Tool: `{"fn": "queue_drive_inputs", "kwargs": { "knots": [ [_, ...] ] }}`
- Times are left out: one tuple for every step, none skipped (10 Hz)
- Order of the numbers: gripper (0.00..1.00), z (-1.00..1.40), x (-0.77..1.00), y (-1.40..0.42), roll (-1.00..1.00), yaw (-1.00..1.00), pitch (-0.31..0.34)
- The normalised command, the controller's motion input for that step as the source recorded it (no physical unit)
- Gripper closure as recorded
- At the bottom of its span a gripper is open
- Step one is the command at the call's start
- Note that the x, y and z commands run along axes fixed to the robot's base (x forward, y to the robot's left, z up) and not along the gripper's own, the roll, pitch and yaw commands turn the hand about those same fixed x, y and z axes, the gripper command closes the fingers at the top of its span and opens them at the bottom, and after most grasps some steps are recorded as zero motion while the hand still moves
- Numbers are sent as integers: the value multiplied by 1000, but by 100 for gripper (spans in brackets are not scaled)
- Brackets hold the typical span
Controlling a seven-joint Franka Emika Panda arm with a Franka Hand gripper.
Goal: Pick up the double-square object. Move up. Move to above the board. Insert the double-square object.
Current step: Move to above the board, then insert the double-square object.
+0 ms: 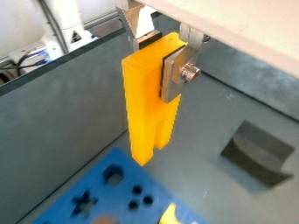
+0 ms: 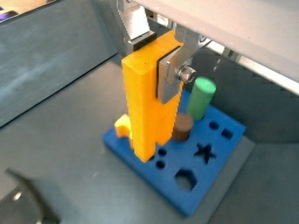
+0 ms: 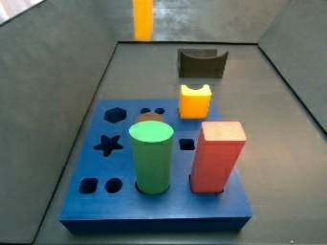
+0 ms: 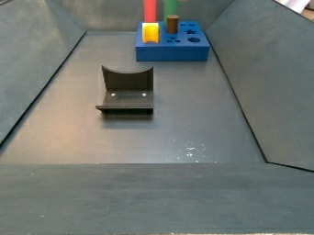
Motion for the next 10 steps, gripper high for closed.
{"fn": "queue_drive_inputs", "kwargs": {
  "knots": [
    [100,71,220,-398,15,11,125],
    [100,49,144,-235,20,10,96],
    [100,-49,0,0,0,-1000,-57],
    [100,-77,6,0,0,-1000,-44],
    [100,-94,0,0,0,-1000,-43],
    [100,-83,0,0,0,-1000,-31],
    [100,-77,17,0,0,-1000,-66],
    [100,-77,286,-26,-23,-771,-73],
    [100,-174,414,-91,0,-654,-39],
    [100,-180,491,-114,0,-586,-31]
  ]
}}
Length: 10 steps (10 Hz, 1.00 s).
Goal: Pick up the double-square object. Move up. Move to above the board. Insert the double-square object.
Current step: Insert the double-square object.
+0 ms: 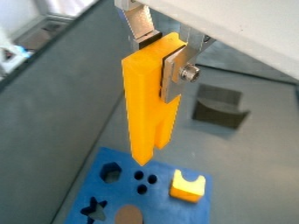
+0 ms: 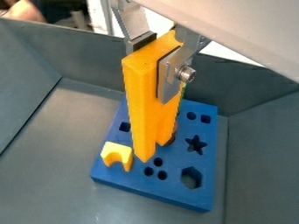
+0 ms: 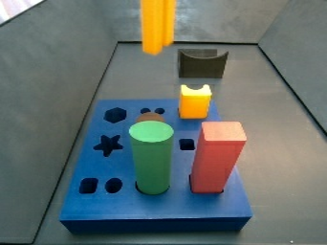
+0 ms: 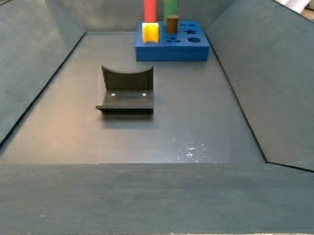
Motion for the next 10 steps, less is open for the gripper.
{"fn": "queue_drive_inputs", "kwargs": {
  "knots": [
    [100,-223,514,-151,0,-557,-19],
    [100,-280,451,-197,0,-591,-10],
    [100,-300,426,-220,0,-609,-7],
    [100,-297,163,-229,0,-817,0],
    [100,-297,17,-186,0,-960,-4],
    [100,-311,14,-157,0,-980,-4],
    [100,-303,23,-160,0,-966,0],
    [100,-189,94,-166,-17,-906,-4],
    [100,-163,231,-174,-36,-789,-14],
    [100,-140,300,-171,-54,-731,-27]
  ]
}}
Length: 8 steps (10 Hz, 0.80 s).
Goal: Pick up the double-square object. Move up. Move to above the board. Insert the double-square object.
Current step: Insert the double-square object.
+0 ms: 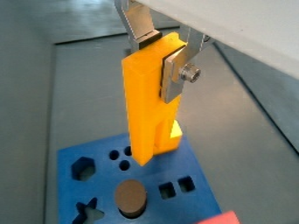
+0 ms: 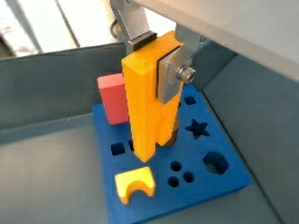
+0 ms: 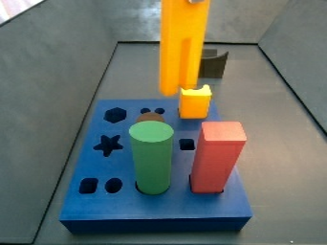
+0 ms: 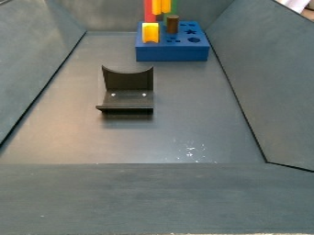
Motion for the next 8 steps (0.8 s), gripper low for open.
{"fn": "queue_drive_inputs", "kwargs": {
  "knots": [
    [100,-183,377,-189,-44,-654,-46],
    [100,-203,414,-200,-27,-631,-26],
    [100,-200,377,-197,-24,-666,-10],
    [100,-217,274,-183,-14,-751,-11],
    [100,-251,40,-160,0,-949,-6],
    [100,-286,14,-137,0,-980,-6],
    [100,-277,9,-126,0,-980,0],
    [100,-266,77,-143,0,-903,0]
  ]
}}
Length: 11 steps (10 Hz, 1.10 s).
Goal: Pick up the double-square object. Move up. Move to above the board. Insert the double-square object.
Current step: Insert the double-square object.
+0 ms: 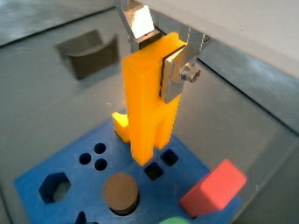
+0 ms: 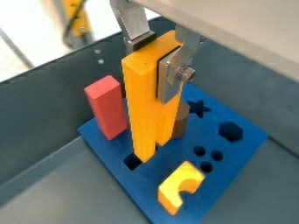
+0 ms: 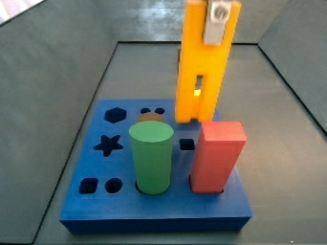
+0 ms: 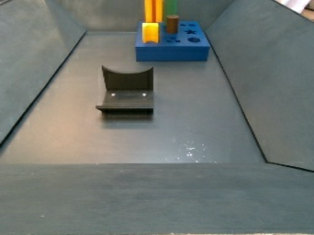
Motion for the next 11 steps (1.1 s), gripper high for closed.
{"fn": "queue_drive_inputs", "kwargs": {
  "knots": [
    [100,-169,211,-343,157,-80,70],
    [100,-160,63,-411,407,266,3],
    [100,-149,0,-317,499,354,0],
    [100,-177,0,-211,484,466,-4],
    [100,-174,0,-151,297,289,-117],
    [100,-26,0,-29,64,0,-83],
    [100,-94,114,-40,19,-203,-63],
    [100,-180,314,-63,39,-489,-109],
    [100,-194,251,-34,59,-383,-53],
    [100,-249,194,-17,81,-360,-21],
    [100,-120,0,0,104,-234,0]
  ]
}}
